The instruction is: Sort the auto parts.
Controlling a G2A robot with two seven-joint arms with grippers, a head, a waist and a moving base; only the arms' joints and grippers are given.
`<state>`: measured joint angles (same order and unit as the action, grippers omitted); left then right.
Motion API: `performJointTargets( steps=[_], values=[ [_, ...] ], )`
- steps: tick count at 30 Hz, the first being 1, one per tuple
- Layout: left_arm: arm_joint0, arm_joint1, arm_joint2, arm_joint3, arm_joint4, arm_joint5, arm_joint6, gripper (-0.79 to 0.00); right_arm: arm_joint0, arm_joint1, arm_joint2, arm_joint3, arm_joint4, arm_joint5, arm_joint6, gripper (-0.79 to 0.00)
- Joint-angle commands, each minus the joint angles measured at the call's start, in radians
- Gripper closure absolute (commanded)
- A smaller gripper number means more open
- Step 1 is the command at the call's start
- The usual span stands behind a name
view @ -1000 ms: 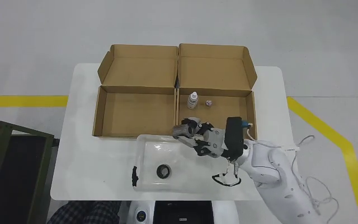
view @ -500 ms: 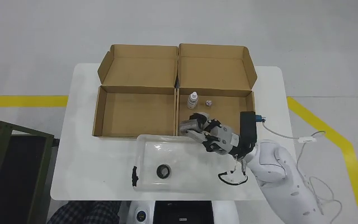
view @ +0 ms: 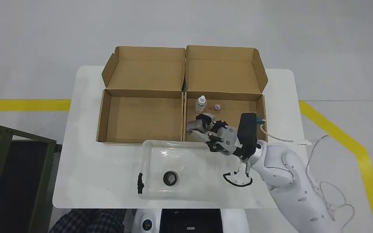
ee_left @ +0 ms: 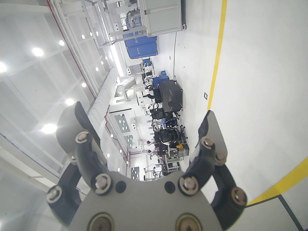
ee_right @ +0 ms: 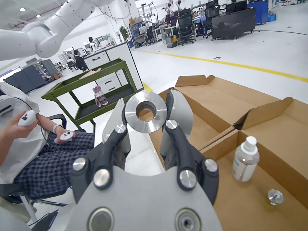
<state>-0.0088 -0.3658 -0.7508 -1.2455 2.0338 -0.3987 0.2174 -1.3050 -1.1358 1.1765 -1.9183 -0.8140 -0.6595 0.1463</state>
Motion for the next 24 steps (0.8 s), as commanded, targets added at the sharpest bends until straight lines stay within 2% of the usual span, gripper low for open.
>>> performJointTargets(
  steps=[1,12,24],
  values=[
    [0.0,0.0,0.0,0.0,0.0,0.0,0.0,-0.785,0.015,-0.003,-0.015,0.018,-0.037,0.024,0.004,0.0],
    [0.0,0.0,0.0,0.0,0.0,0.0,0.0,-0.785,0.145,-0.031,-0.142,0.058,-0.314,0.183,0.038,0.0],
    [0.0,0.0,0.0,0.0,0.0,0.0,0.0,-0.785,0.315,-0.079,-0.28,0.178,-0.407,0.288,0.121,0.0]
  ],
)
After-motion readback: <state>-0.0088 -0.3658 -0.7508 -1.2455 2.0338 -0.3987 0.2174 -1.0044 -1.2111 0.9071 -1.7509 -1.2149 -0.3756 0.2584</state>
